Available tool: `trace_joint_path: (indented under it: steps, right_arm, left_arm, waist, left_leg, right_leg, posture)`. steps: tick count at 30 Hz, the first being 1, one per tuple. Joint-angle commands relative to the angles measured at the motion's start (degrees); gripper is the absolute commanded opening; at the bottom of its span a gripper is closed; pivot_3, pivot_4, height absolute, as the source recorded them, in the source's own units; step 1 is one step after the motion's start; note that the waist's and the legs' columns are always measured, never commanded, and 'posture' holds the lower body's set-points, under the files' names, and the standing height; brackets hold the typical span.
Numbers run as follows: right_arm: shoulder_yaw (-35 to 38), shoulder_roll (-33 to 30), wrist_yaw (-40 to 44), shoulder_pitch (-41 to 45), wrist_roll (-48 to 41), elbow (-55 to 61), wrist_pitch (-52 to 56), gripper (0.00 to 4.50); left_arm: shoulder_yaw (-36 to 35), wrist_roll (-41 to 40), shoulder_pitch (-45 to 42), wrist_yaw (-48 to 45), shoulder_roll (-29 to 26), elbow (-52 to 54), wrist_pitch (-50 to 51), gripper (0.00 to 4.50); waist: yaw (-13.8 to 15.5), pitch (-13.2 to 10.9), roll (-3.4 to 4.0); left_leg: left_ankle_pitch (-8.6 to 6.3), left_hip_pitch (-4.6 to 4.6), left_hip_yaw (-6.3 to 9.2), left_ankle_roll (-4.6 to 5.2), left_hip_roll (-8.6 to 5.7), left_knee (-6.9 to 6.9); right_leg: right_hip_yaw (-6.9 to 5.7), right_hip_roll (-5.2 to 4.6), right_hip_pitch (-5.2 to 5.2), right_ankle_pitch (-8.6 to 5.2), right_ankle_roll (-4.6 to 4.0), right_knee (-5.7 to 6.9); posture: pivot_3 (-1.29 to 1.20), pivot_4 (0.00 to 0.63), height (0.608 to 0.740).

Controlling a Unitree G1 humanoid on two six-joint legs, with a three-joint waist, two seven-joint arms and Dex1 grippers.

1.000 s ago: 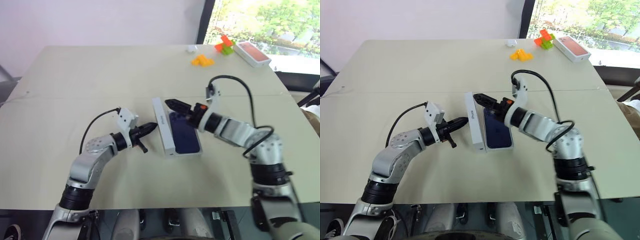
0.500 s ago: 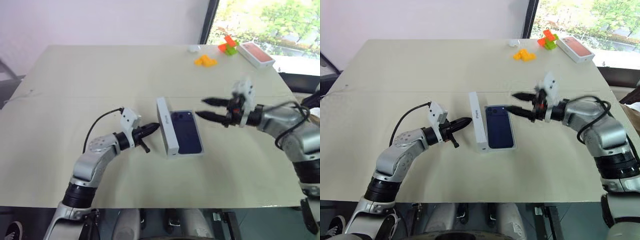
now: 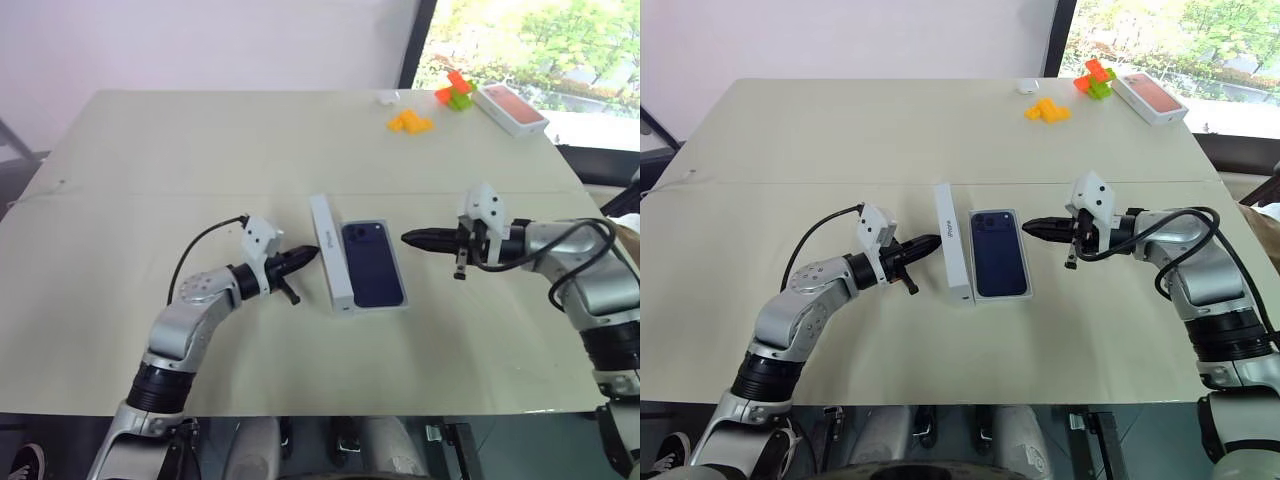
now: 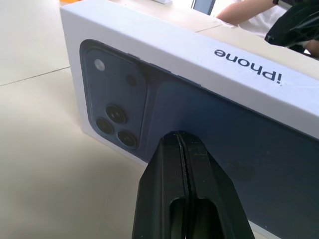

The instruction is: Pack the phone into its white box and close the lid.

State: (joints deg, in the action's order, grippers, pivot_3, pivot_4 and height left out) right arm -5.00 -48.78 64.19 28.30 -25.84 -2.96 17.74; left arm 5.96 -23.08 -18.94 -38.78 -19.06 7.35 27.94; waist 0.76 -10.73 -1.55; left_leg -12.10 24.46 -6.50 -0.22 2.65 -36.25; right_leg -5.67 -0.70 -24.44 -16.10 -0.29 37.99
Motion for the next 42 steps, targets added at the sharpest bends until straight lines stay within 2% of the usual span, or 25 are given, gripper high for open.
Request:
trace_joint_path:
  steps: [1, 6, 7, 15, 19, 25, 29, 33, 36, 42]
  right_arm:
    - [3.14, -1.0, 2.03, 0.26, 0.95, -0.33, -2.56, 1.78]
    - [5.04, -1.02, 3.52, -0.38, 1.93, -0.87, -4.72, 4.32]
    - [4.96, -1.08, 3.75, -0.59, 2.6, -0.98, -5.24, 4.42]
    - [5.58, -0.42, 3.87, 0.82, 5.5, -4.09, -7.18, 4.42]
    - [5.52, -1.73, 4.82, 2.67, 8.18, -7.7, -10.61, 4.42]
    - [5.22, -0.47, 4.17, 2.33, 8.56, -6.07, -10.55, 4.42]
    - [5.08, 0.29, 3.83, 2.12, 8.73, -5.26, -10.13, 4.42]
    - [4.26, 0.65, 3.9, 2.22, 9.85, -6.34, -10.77, 4.42]
    - [4.33, 1.1, 4.37, 2.83, 9.42, -7.39, -9.22, 3.6]
    - [2.35, 2.37, 2.38, 2.68, 15.03, -9.87, -16.38, 0.7]
  left_arm:
    - [0.27, 0.25, -1.7, -0.67, 0.43, 0.68, -1.19, 0.0]
    - [0.91, 0.73, -3.63, -1.23, 1.66, -1.89, -1.87, 0.0]
    - [1.04, 0.9, -4.19, -1.34, 2.16, -2.71, -2.16, 0.0]
    - [3.96, 3.84, -8.62, -3.36, 6.39, -11.81, -6.57, 0.0]
    - [5.89, 6.38, -11.83, -4.78, 9.39, -20.2, -10.85, 0.0]
    - [5.64, 8.66, -15.17, -5.0, 12.36, -26.59, -15.21, 0.0]
    - [3.98, 8.39, -15.27, -4.28, 12.14, -24.93, -14.99, 0.0]
    - [2.84, 7.36, -11.92, -4.12, 9.28, -17.03, -11.71, 0.0]
    - [0.55, 4.92, -7.71, -3.28, 5.7, -7.84, -5.72, 0.0]
    - [-0.65, 3.79, -1.07, -2.69, -0.68, 1.64, 1.82, 0.0]
  waist:
    - [0.01, 0.0, 0.0]
    - [0.04, 0.0, 0.0]
    - [0.05, 0.0, 0.0]
    - [-0.01, 0.0, 0.0]
    - [0.04, 0.01, 0.01]
    - [0.04, 0.01, 0.01]
    - [-0.02, 0.01, 0.01]
    - [-0.2, 0.01, 0.01]
    - [-0.26, 0.02, 0.02]
    - [0.01, 0.03, 0.04]
  left_leg:
    - [0.0, 0.0, 0.0, 0.0, 0.0, 0.0]
    - [0.0, -0.01, 0.0, 0.0, 0.0, -0.04]
    - [0.0, -0.01, 0.0, 0.0, -0.01, -0.05]
    - [0.01, -0.04, 0.0, 0.0, -0.01, -0.11]
    - [0.01, -0.03, 0.0, 0.0, -0.01, -0.13]
    - [0.01, -0.04, 0.0, 0.0, -0.01, -0.17]
    - [0.01, -0.04, 0.0, 0.0, -0.02, -0.19]
    - [0.01, -0.05, 0.0, 0.0, 0.01, -0.17]
    - [0.02, -0.09, 0.0, -0.02, 0.04, -0.14]
    - [0.03, -0.09, 0.01, -0.04, 0.03, -0.17]
  right_leg:
    - [0.0, 0.0, 0.0, 0.0, 0.0, 0.0]
    - [0.0, 0.01, 0.03, 0.0, 0.0, 0.02]
    - [0.0, 0.01, 0.03, 0.0, -0.01, 0.02]
    - [-0.01, 0.02, 0.05, 0.01, -0.01, 0.08]
    - [-0.01, 0.03, 0.05, 0.01, -0.02, 0.09]
    - [-0.02, 0.03, 0.07, 0.02, -0.02, 0.12]
    - [-0.01, 0.03, 0.08, 0.03, -0.02, 0.13]
    - [-0.01, 0.04, 0.08, 0.03, -0.03, 0.14]
    - [-0.01, 0.05, 0.08, 0.04, -0.04, 0.17]
    - [-0.01, 0.03, 0.1, 0.05, -0.06, 0.18]
  posture:
    - [0.0, 0.15, 0.737]
    - [0.0, 0.15, 0.737]
    - [0.0, 0.15, 0.737]
    - [0.0, 0.15, 0.737]
    - [0.0, 0.15, 0.737]
    - [0.0, 0.15, 0.737]
    - [0.0, 0.15, 0.737]
    - [0.0, 0.15, 0.737]
    - [0.0, 0.15, 0.737]
    - [0.0, 0.15, 0.737]
